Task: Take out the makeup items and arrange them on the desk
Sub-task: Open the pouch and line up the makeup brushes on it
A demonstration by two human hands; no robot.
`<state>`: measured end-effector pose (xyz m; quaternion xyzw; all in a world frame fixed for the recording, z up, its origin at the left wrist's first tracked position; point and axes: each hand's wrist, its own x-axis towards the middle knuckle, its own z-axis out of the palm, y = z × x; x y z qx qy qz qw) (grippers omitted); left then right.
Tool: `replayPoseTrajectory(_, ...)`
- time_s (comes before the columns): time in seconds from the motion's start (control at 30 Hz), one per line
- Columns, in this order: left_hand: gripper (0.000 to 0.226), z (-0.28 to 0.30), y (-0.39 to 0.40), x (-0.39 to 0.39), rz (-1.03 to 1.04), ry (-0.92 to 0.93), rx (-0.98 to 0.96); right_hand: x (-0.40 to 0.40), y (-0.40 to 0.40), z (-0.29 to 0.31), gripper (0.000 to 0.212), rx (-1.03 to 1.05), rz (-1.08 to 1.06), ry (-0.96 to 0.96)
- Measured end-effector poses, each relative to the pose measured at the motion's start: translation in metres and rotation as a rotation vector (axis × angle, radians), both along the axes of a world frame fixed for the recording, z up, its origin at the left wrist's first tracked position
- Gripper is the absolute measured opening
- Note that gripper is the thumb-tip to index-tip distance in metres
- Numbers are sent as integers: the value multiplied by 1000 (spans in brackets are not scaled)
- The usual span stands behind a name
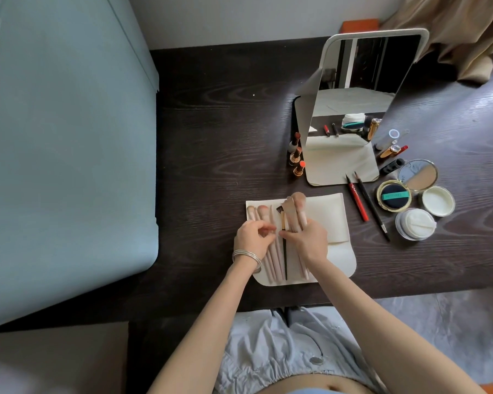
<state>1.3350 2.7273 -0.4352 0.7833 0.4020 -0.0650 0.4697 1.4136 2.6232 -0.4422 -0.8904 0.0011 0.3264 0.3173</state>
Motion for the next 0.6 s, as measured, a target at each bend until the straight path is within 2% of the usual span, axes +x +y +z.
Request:
replayPoseTrajectory(0.13,15,2,1,0,14,-9,26,0,-2,5,34,48,-34,22)
replayPoseTrajectory(0.2,18,7,1,3,41,-29,20,2,-5,13,34,162,-71,65)
replayPoseTrajectory(0.27,25,15,2,9,104,-54,-122,4,-7,28,25,361,-110,180)
replayPoseTrajectory(0.37,24,27,0,18,207,-85,-542,7,-12,44,10,523,-93,401)
replayPoseTrajectory(0.6,28,28,-7,27,267,-71,-736,7,-27,39,11,528,-87,387)
